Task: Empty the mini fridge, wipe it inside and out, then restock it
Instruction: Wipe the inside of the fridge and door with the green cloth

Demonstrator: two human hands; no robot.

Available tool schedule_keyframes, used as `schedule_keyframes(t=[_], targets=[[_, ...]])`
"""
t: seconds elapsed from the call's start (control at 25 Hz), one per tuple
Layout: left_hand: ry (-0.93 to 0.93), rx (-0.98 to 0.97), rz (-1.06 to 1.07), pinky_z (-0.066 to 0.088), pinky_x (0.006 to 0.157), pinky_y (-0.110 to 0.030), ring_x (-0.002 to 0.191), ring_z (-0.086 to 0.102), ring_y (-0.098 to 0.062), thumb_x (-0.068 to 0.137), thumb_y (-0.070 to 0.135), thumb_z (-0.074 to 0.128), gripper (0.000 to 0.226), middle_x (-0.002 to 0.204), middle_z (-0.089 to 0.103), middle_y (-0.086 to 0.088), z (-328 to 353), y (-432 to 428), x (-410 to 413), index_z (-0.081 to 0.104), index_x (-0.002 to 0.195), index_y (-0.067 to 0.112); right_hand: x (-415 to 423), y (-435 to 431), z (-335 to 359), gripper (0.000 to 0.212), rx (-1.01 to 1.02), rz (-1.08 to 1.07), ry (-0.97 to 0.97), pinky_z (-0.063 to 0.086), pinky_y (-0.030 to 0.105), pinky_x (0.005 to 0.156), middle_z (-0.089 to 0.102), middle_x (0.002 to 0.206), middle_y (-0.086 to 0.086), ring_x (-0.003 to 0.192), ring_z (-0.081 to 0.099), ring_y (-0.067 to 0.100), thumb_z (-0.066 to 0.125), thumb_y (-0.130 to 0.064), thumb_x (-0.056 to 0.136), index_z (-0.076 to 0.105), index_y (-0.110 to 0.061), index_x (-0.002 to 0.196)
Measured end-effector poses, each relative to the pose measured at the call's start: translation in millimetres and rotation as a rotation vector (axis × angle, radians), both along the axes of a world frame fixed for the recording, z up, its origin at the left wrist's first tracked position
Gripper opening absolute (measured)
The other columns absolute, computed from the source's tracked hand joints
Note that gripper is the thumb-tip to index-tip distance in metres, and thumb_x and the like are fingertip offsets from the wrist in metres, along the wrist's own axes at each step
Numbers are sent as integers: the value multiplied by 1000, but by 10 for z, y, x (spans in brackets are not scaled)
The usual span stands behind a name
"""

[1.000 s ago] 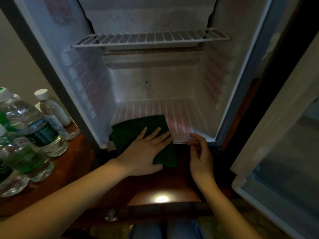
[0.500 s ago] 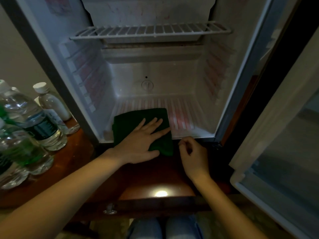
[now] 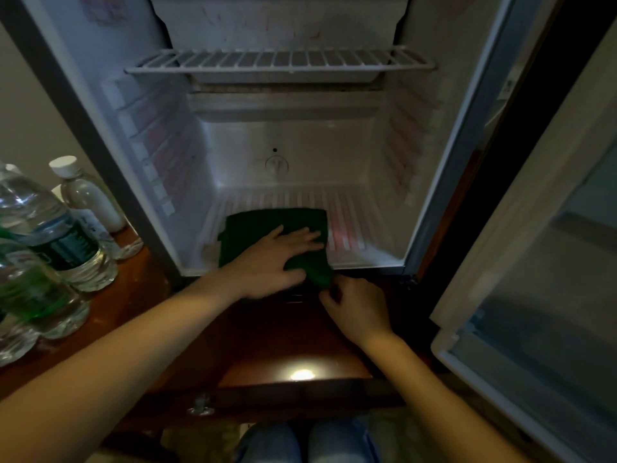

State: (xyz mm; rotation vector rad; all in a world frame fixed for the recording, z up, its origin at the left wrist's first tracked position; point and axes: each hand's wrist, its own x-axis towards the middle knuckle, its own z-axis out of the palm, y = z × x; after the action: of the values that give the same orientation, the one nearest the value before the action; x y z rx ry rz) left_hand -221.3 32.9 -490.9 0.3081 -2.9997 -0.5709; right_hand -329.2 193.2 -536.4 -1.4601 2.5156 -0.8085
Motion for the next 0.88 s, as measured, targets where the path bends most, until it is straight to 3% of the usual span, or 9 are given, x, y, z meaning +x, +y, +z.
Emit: schedule_keyframes(t=[0.08, 0.2, 0.4, 0.52, 0.64, 0.76, 0.88], targets=[[53, -34, -90, -11, 115, -25, 142, 1, 6, 81, 39, 42, 66, 153, 11, 22, -89, 121, 288, 28, 146, 35, 4, 10, 8, 24, 6, 21, 11, 36, 31, 59, 65, 78, 3, 75, 61, 23, 52, -37, 92, 59, -18, 79], [-12, 29, 11, -6, 115, -24, 142, 11, 2, 82, 38, 39, 61, 151, 19, 20, 37, -175, 8, 35, 143, 36, 25, -1, -3, 30, 3, -4, -4, 30, 29, 56, 57, 68, -4, 66, 55, 16, 49, -41, 93, 58, -18, 77], [-35, 117, 299, 24, 115, -38, 138, 31, -25, 92, 41, 41, 49, 152, 35, 3, 38, -784, -777, 41, 140, 32, -25, -30, -55, 30, -27, -11, 9, 36, 31, 58, 50, 62, -6, 64, 53, 14, 49, -41, 93, 57, -20, 73], [11, 84, 225, 9, 118, -31, 142, 23, -16, 94, 31, 45, 47, 154, 30, 6, 24, -519, -534, 41, 141, 29, -22, -34, -51, 30, -26, -23, -16, 39, 33, 62, 51, 63, -7, 68, 56, 16, 50, -42, 93, 59, -20, 75], [60, -17, -5, -5, 117, -26, 142, 9, 0, 81, 41, 43, 64, 152, 20, 18, -51, -6, 89, 34, 144, 32, -27, -8, -42, 24, -17, -11, -34, 41, 32, 63, 63, 75, -1, 75, 61, 20, 52, -38, 91, 61, -20, 79], [-14, -16, -65, -6, 116, -25, 141, 7, 4, 78, 44, 42, 67, 150, 19, 21, 6, -69, 128, 32, 144, 36, -15, -24, -32, 23, -31, -3, -32, 39, 32, 62, 65, 78, 0, 76, 61, 21, 52, -38, 91, 61, -21, 80], [-69, 71, 79, 3, 116, -28, 141, 20, -8, 88, 39, 43, 54, 154, 24, 12, 146, -447, -376, 37, 142, 33, -23, -25, -45, 27, -41, -18, -15, 32, 29, 59, 56, 68, -6, 69, 57, 15, 51, -42, 92, 58, -22, 75]])
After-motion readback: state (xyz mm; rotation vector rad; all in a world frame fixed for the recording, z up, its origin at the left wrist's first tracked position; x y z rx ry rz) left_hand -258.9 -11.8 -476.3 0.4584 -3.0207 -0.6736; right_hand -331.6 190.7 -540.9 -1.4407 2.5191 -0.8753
